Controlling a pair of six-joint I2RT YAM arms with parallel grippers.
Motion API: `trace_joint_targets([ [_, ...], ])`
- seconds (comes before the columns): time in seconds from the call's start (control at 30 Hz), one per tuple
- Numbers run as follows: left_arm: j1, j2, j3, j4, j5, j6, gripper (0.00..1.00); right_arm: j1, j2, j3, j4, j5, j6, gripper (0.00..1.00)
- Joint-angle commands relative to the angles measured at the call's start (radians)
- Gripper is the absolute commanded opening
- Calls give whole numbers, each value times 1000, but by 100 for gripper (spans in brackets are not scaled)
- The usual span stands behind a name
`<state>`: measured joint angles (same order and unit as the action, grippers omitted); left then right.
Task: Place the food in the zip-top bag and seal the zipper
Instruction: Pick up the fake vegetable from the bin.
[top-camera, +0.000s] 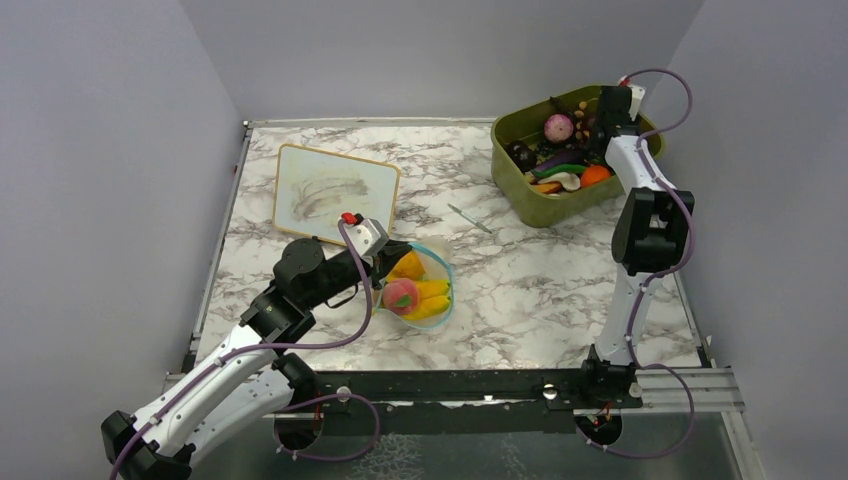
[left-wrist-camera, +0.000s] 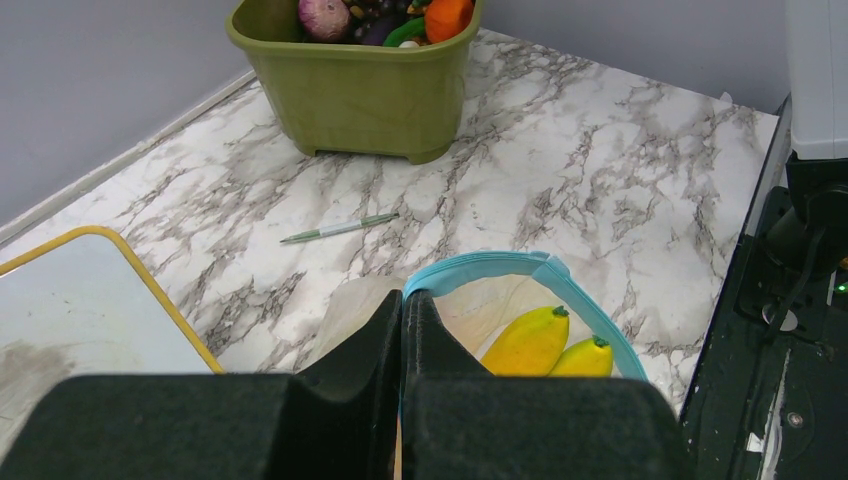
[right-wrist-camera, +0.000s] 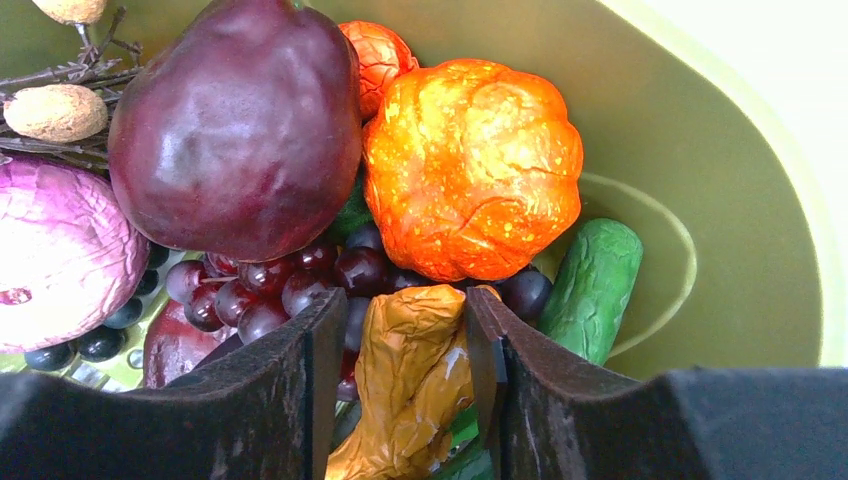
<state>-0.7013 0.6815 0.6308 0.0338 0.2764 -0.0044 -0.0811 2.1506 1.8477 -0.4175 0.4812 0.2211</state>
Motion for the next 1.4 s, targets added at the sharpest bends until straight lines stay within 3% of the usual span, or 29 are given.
trace_joint_targets([
  [0.0, 2, -18, 4, 43, 4, 9, 0, -8, 10, 0, 38, -43, -13, 45],
  [0.63, 2, -23, 3, 45, 6, 7, 0, -8, -82, -61, 107, -50, -113, 30],
  [1.37, 2, -24, 0, 52, 12, 5, 0, -1, -292, -224, 207, -69, -148, 26],
])
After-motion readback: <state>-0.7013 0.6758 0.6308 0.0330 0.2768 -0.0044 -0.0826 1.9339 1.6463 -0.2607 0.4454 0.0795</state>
